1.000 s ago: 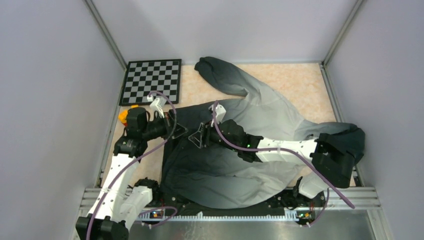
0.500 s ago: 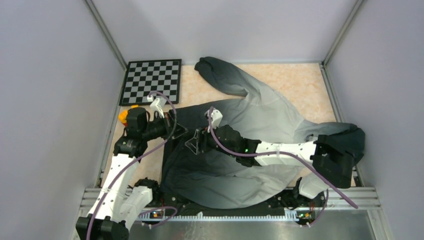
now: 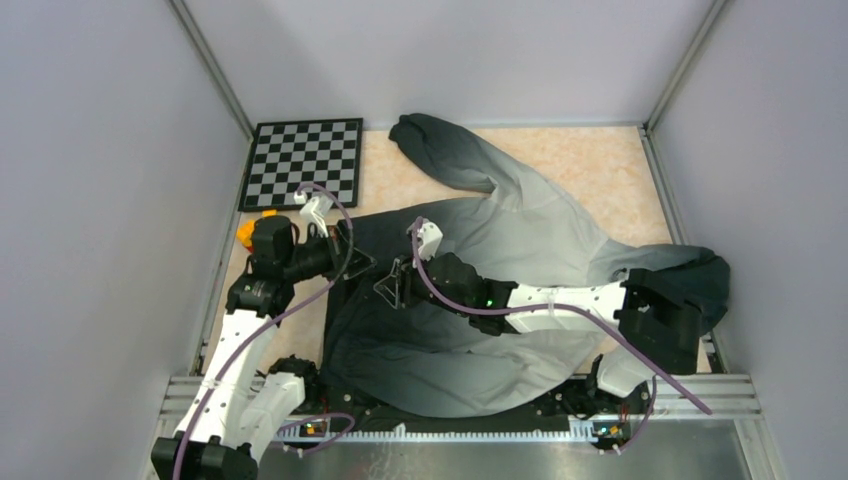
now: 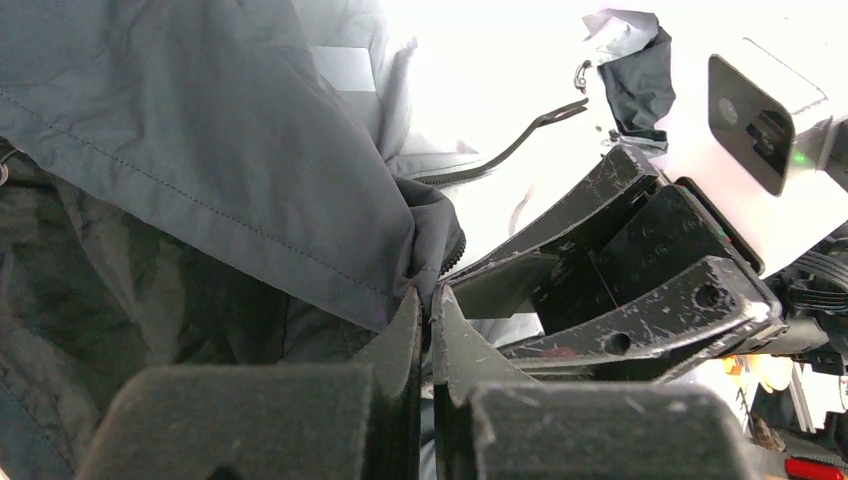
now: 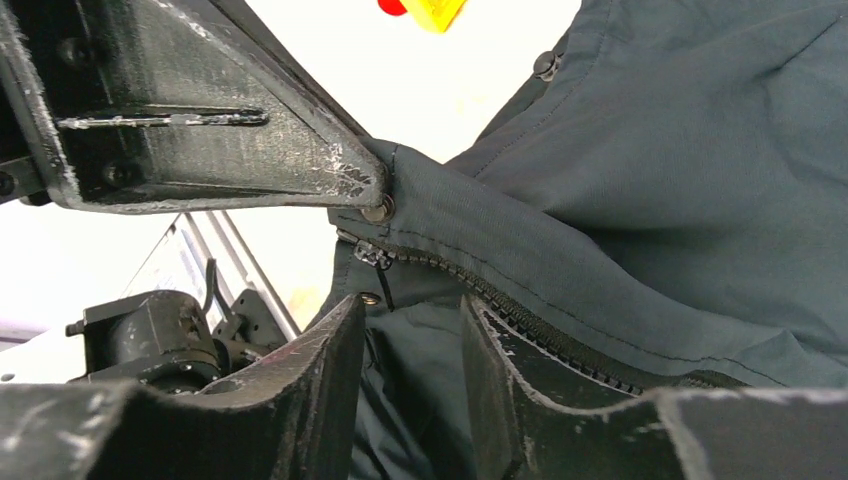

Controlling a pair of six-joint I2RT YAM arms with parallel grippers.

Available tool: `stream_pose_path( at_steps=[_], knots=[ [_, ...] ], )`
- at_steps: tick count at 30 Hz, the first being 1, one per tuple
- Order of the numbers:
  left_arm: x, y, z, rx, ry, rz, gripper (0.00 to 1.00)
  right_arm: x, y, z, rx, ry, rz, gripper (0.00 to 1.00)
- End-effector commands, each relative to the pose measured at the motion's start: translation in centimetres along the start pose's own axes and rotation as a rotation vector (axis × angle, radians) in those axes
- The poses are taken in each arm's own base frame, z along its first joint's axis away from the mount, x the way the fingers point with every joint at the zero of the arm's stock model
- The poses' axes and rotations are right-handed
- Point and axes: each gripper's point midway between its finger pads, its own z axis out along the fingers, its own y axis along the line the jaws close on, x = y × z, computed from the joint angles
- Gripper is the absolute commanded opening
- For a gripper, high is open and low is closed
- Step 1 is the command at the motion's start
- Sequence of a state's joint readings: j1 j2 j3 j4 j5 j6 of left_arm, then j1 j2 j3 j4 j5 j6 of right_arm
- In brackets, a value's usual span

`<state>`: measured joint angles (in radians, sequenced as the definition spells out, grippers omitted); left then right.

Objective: Zip up the jacket

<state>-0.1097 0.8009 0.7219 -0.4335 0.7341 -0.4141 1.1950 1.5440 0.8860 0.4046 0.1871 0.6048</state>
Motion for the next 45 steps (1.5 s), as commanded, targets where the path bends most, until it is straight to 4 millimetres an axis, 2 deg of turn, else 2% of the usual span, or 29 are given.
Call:
stream_pose_path(
  at_steps=[1,4,12,15,17,18,23,28,34,37,40,45],
  knots=[
    [-1.4,-1.5,-0.6,0.044,-0.034,0.058,0.00,-2.7,2.1,0.8,-0.043,-0.078,0.005,0.37],
    [-1.3,-1.5,-0.5,0.045,-0.031,0.056,0.00,-2.8,2.2,1.0,-0.045,-0.081,-0.001,0.33],
    [-1.3,-1.6,-0.7,0.049,-0.028,0.058,0.00,-2.9,2.6,1.5,-0.053,-0.084,0.003,0.30],
    [-1.3,-1.8,-0.8,0.049,-0.026,0.074,0.00,-2.8,1.8,1.7,-0.008,-0.072,0.001,0.21],
    [-1.5,-1.8,-1.1,0.034,-0.024,0.102,0.00,-2.4,1.0,1.6,0.040,-0.048,-0.003,0.04],
    [-1.6,-1.6,-1.3,0.011,-0.025,0.115,0.00,-2.1,0.5,1.5,0.067,-0.031,-0.005,0.00],
    [-2.4,-0.3,-2.6,-0.119,-0.038,0.203,0.00,-1.2,-2.1,0.3,0.169,0.026,0.002,0.00],
    [-3.2,0.6,-4.0,-0.222,-0.077,0.251,0.00,-0.6,-3.4,-0.5,0.120,0.111,0.035,0.00],
    [-5.0,0.5,-4.9,-0.284,-0.132,0.264,0.00,1.1,-1.5,-1.4,-0.078,0.240,-0.051,0.00],
    [-5.5,0.5,-4.8,-0.285,-0.156,0.251,0.00,1.4,0.1,-1.4,-0.169,0.298,-0.105,0.00],
    [-5.0,-0.5,-3.8,-0.194,-0.131,0.238,0.00,1.1,2.0,-1.1,-0.272,0.300,-0.109,0.00],
    [-3.9,-1.4,-2.7,-0.095,-0.090,0.188,0.00,0.8,3.6,0.6,-0.338,0.297,-0.077,0.00]
  ],
)
